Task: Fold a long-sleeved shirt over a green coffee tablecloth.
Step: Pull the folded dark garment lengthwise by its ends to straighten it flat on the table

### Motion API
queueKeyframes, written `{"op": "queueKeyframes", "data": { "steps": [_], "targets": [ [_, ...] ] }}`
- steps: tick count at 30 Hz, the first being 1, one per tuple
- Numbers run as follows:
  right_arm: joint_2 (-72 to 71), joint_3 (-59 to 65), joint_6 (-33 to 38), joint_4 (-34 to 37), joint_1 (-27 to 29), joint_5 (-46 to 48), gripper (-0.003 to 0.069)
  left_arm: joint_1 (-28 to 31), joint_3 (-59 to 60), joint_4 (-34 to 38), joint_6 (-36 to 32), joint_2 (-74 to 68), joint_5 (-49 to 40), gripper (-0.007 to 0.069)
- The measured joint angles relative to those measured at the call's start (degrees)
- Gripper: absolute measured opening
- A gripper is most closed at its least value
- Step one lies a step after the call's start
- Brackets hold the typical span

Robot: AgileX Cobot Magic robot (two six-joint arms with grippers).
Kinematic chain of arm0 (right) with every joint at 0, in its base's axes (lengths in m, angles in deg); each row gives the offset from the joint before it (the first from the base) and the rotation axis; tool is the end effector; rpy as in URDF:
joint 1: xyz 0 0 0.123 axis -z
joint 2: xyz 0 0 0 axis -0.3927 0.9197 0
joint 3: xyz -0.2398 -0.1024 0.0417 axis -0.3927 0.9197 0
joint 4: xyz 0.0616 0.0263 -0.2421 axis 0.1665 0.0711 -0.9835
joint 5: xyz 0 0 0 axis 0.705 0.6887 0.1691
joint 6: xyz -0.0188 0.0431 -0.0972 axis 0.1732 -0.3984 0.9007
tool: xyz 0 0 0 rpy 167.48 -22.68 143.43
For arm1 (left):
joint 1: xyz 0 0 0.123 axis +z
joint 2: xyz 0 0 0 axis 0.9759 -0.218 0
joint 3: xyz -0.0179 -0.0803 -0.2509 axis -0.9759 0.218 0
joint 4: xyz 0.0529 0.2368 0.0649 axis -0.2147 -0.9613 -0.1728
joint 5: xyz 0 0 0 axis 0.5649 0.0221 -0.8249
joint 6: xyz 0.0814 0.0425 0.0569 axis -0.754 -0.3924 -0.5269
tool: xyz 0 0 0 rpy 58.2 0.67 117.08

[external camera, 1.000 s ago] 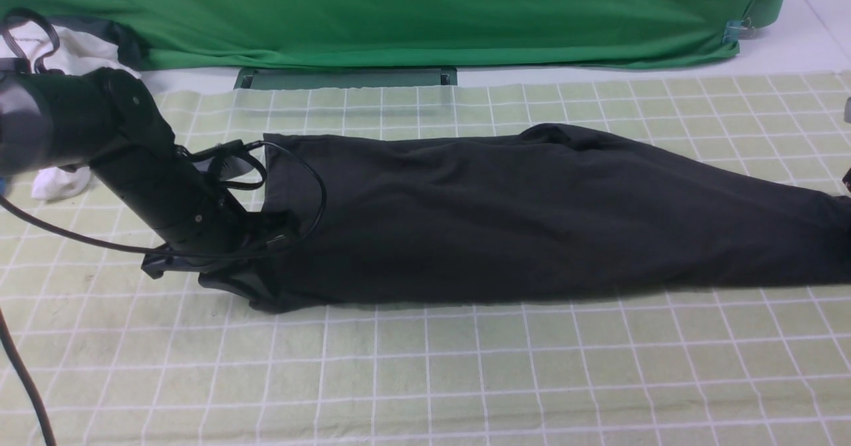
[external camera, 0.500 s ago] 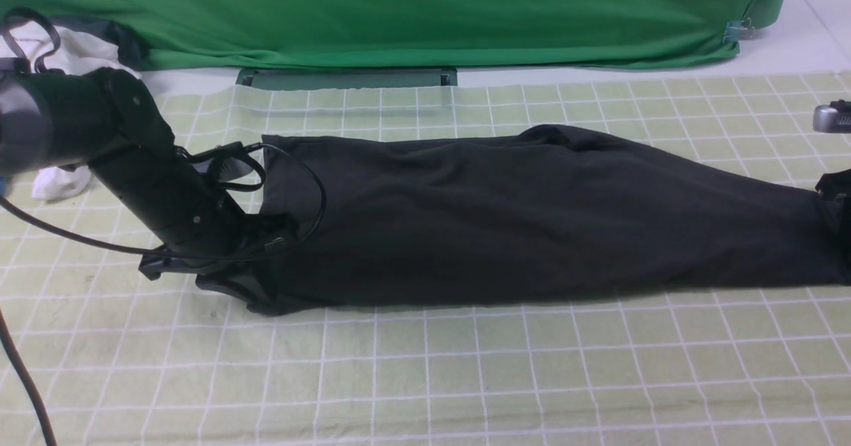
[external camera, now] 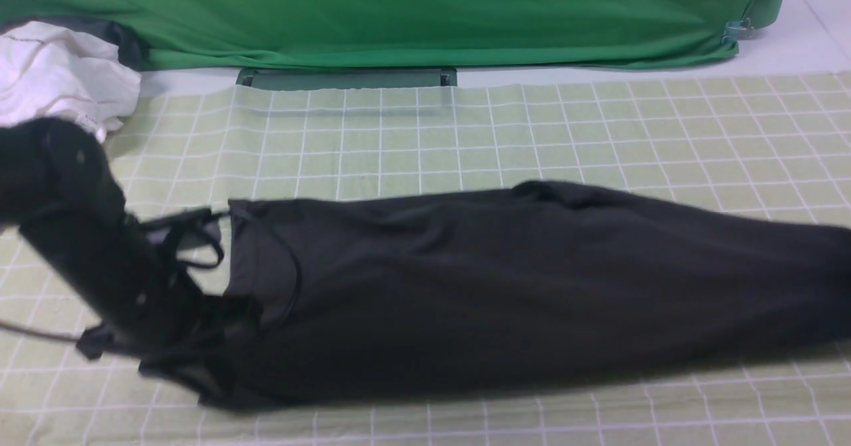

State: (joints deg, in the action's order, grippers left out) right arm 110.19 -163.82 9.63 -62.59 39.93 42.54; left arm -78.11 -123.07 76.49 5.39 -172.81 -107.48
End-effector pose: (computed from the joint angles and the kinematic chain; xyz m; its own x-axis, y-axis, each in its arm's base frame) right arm 0.3406 -0.0908 0.1570 -0.9930 0.0853 0.0815 0.0952 0.9875 0.1258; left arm 0.2475 -0.0333 0.1357 -0.9942 -0.0437 0.0987 -0.0694 0.9593 -0.2737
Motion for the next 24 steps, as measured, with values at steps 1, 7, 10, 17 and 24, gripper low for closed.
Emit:
{"op": "queueKeyframes", "data": {
  "steps": [1, 7, 10, 17, 24],
  "targets": [
    [-0.5, 1.3, -0.1, -0.1, 0.3, -0.1, 0.0034, 0.0, 1.1, 0.0, 0.0, 0.6, 0.4, 0.0025],
    [-1.0, 4.0, -0.1, -0.4, 0.4, -1.5, 0.0034, 0.0, 2.8, -0.2, 0.0, 3.2, 1.0, 0.0058],
    [-1.0, 4.0, -0.2, -0.7, 0.4, -1.9, 0.0034, 0.0, 0.9, -1.7, 0.5, 3.8, -2.3, 0.0125],
    [-1.0, 4.0, -0.2, -0.8, 0.4, -2.1, 0.0034, 0.0, -11.7, -2.5, 3.0, 4.5, -7.9, 0.0332],
    [-1.0, 4.0, -0.8, -0.9, 0.4, -2.5, 0.0034, -2.2, -18.7, 6.6, 1.1, -1.0, 0.5, 0.0235]
  ]
}}
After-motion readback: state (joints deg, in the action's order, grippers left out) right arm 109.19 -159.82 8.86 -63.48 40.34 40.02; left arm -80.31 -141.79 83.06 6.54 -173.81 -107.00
